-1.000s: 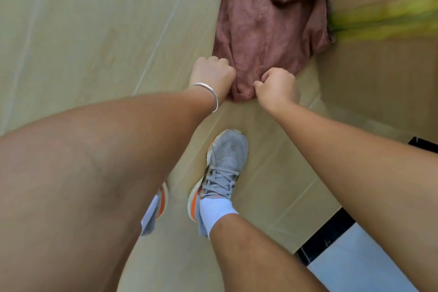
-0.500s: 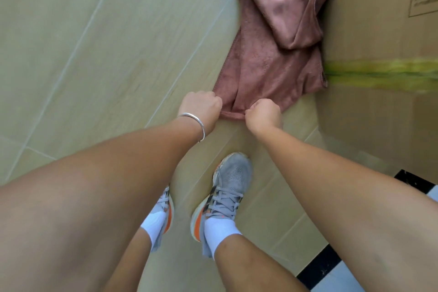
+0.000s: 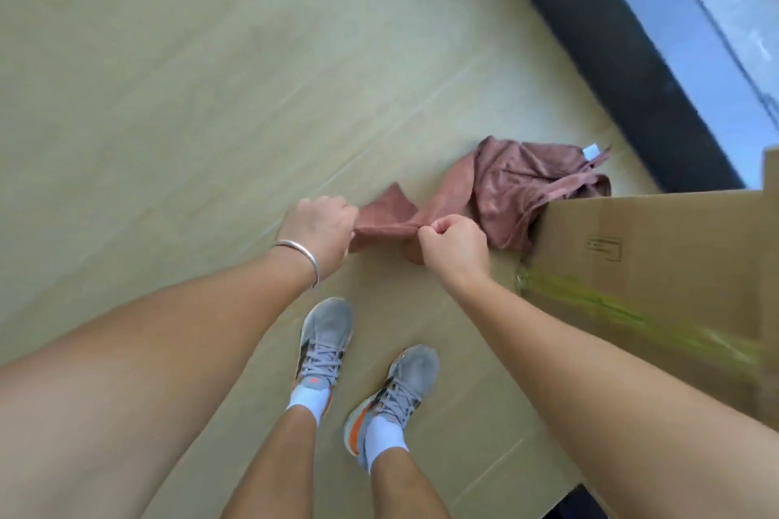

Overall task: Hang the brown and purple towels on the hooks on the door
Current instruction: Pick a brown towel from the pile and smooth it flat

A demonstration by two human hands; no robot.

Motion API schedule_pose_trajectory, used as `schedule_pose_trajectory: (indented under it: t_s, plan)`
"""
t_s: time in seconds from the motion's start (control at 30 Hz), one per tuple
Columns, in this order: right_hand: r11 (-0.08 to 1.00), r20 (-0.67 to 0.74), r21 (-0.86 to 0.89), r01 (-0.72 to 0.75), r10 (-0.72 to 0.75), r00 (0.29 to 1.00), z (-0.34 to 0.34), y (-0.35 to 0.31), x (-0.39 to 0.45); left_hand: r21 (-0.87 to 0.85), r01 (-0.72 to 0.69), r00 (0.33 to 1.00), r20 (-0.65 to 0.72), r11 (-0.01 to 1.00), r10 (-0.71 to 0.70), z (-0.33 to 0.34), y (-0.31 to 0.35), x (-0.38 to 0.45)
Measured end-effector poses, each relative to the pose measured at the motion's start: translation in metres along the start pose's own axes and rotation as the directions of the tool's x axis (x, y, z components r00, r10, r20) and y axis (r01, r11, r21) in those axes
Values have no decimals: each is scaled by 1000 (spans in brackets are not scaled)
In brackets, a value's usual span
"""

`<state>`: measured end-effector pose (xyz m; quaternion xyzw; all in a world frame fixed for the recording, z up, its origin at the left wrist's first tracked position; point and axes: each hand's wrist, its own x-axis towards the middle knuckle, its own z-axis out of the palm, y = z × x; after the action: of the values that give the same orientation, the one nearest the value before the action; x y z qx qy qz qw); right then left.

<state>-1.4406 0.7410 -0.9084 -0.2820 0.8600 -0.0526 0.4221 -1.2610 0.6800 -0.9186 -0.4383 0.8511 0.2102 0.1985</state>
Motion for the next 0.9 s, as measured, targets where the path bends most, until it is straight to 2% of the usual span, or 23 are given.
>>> schedule_pose_trajectory:
  t_s: [0.17, 0.33, 0.47, 0.6, 0.7, 0.77, 0.83, 0.9]
  plan:
    - [991, 125, -6, 135, -133, 983, -29, -149, -43, -50, 197, 963, -176, 979, -202, -114, -79, -39]
    - [977, 125, 69, 199, -207, 970, -26, -273, -93, -103, 289, 873, -380, 952, -306, -194, -167, -88]
    - [976, 148, 97, 197, -210, 966, -1, -327, -131, -190, 305, 817, -451, 933, -359, -220, -217, -132]
    - [955, 153, 52, 293, -298, 942, 35, -341, -153, -201, 293, 794, -494, 935, -355, -210, -244, -172]
    - [938, 163, -12, 346, -339, 926, 65, -314, -153, -219, 263, 808, -482, 940, -338, -171, -239, -193]
    - [933, 179, -81, 350, -332, 926, 83, -284, -145, -244, 267, 840, -416, 932, -349, -135, -227, -198]
    - [930, 222, -162, 331, -293, 930, 98, -249, -133, -259, 307, 908, -207, 916, -363, -94, -208, -196]
    - [921, 290, -245, 302, -227, 930, 108, -213, -121, -273, 346, 930, -25, 898, -366, -50, -185, -192]
